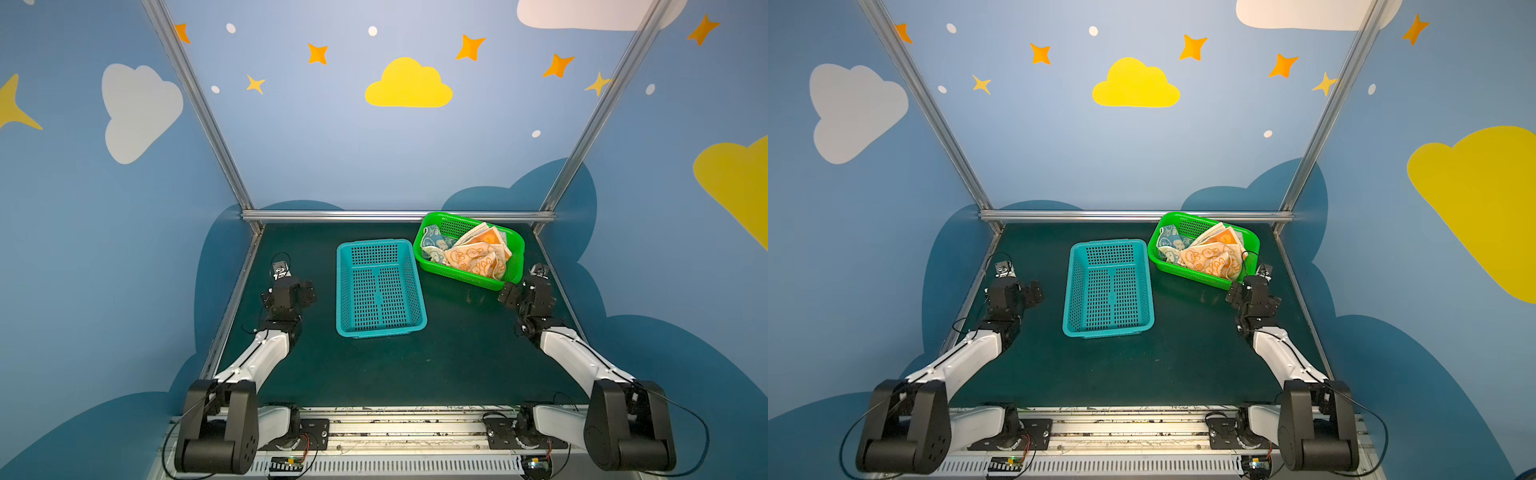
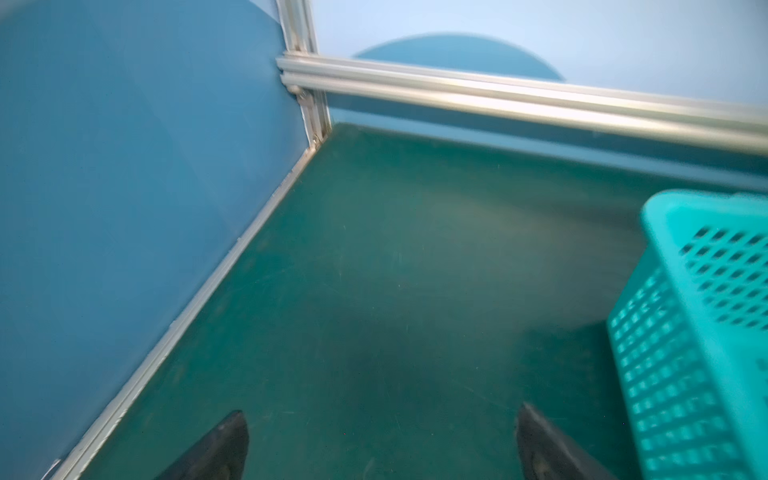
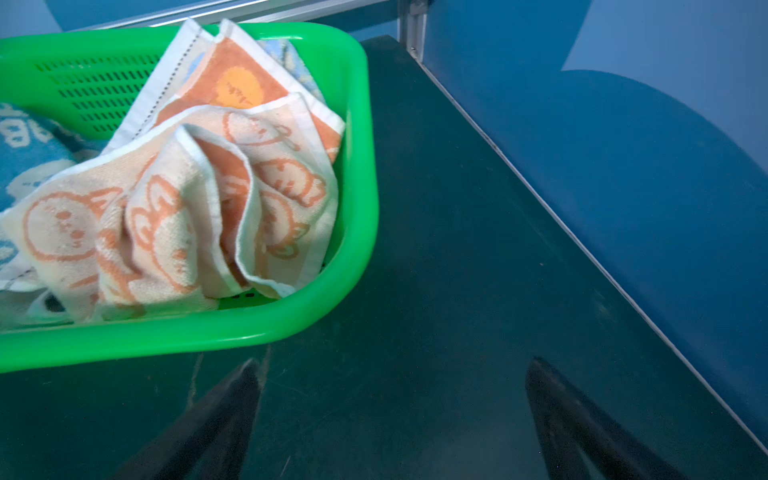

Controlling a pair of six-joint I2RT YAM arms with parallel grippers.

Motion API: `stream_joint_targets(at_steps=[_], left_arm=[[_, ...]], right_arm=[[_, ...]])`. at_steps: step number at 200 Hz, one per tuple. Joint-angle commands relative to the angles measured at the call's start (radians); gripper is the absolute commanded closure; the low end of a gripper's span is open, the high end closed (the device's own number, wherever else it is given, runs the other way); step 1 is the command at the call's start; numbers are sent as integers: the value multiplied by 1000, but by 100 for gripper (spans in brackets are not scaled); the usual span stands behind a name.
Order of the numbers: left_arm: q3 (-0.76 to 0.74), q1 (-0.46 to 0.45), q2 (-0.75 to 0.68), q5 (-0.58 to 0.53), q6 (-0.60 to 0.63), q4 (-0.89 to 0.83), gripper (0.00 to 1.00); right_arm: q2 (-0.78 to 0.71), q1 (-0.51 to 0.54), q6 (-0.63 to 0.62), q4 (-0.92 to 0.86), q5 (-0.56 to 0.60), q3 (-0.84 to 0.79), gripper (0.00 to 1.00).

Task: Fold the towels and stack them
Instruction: 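Reach left gripper to teal basket while right gripper approaches green basket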

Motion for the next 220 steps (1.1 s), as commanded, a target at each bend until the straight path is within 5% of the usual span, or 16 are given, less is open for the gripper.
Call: stream_joint_targets(at_steps=[1,89,107,220], left_arm=[[23,-18,-94,-25,-78,-137,1],[101,-206,-331,37,-150,-282,1],[162,-276,-287,76,-146,-295,1],[508,-680,170,174,-83,-280,1]], right_arm=[[-54,-6,106,-178,71,44,1],[-233,-46,286,-315,69,46,1],[-266,-76,206,-312,-119,71,1],[154,-60,139,-666,-524,527,1]])
